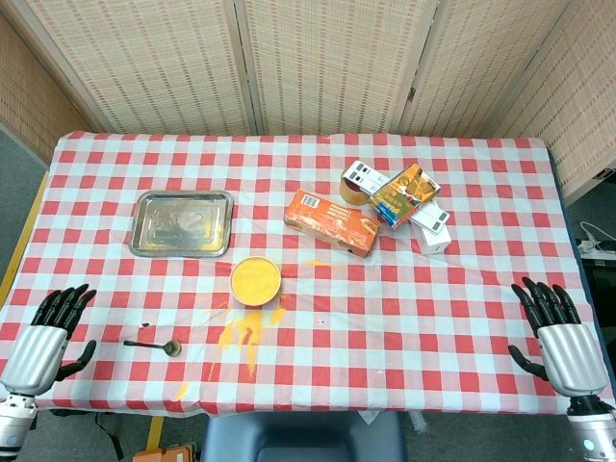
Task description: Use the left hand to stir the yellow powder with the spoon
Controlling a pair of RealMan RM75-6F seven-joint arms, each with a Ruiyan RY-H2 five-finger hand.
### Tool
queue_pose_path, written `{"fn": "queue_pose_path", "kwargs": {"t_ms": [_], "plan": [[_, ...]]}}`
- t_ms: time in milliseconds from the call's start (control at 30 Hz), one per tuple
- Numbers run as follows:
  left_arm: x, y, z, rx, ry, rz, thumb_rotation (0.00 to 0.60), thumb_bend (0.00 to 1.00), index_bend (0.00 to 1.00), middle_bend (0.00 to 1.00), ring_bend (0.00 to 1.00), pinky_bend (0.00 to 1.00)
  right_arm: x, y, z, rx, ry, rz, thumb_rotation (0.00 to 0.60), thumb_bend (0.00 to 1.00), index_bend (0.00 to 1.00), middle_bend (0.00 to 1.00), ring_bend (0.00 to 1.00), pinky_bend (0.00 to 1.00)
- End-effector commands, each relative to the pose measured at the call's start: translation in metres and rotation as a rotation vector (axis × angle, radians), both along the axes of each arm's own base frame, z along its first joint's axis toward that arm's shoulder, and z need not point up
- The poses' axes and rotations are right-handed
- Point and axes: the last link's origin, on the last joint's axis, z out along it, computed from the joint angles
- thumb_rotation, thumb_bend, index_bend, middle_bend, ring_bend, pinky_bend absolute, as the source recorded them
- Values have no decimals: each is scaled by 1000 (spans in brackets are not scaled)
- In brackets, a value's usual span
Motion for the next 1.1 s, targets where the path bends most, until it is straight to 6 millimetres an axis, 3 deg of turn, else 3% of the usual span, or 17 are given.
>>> {"fn": "queue_pose_path", "kwargs": {"t_ms": [33,200,267,333,367,400,433,467,567,700,900,1100], "plan": [[1,-1,-1,-8,2,4,600,439,0,0,0,40,0,0,0,-5,9,-2,600,152,0,0,0,0],[4,-4,-7,-53,-5,-10,600,442,0,1,0,122,1,0,-2,-12,12,-2,600,152,0,0,0,0],[6,-5,-13,-54,-4,-29,600,444,2,91,39,224,2,1,-1,-16,10,2,600,152,0,0,0,0],[9,-5,-20,-48,10,-70,600,445,34,275,178,400,2,1,-1,-16,14,5,600,151,0,0,0,0],[10,-6,-24,-51,21,-88,600,444,90,435,335,561,2,1,-2,-15,15,4,600,152,0,0,0,0],[12,-6,-28,-54,32,-109,600,444,131,529,429,651,1,1,-2,-12,17,1,600,151,0,0,0,0],[13,-6,-32,-59,45,-124,600,445,205,684,581,777,1,1,-3,-10,16,-1,600,151,0,0,0,0],[14,-5,-35,-60,68,-143,600,445,265,791,686,859,1,0,-4,-7,15,-1,600,152,0,0,0,0],[17,-2,-44,-53,118,-178,600,445,373,975,879,989,1,-1,-6,-2,19,0,600,152,0,0,0,0],[16,0,-62,-118,155,-177,600,447,390,1000,995,1000,1,-3,-9,5,24,-7,600,152,0,0,0,0],[10,7,-77,-172,149,-138,600,448,414,1000,1000,1000,-2,-6,-11,11,31,-24,600,151,0,0,0,0],[3,12,-86,-192,193,-139,600,445,310,1000,1000,1000,-3,-6,-13,17,35,-36,600,151,0,0,0,0]]}}
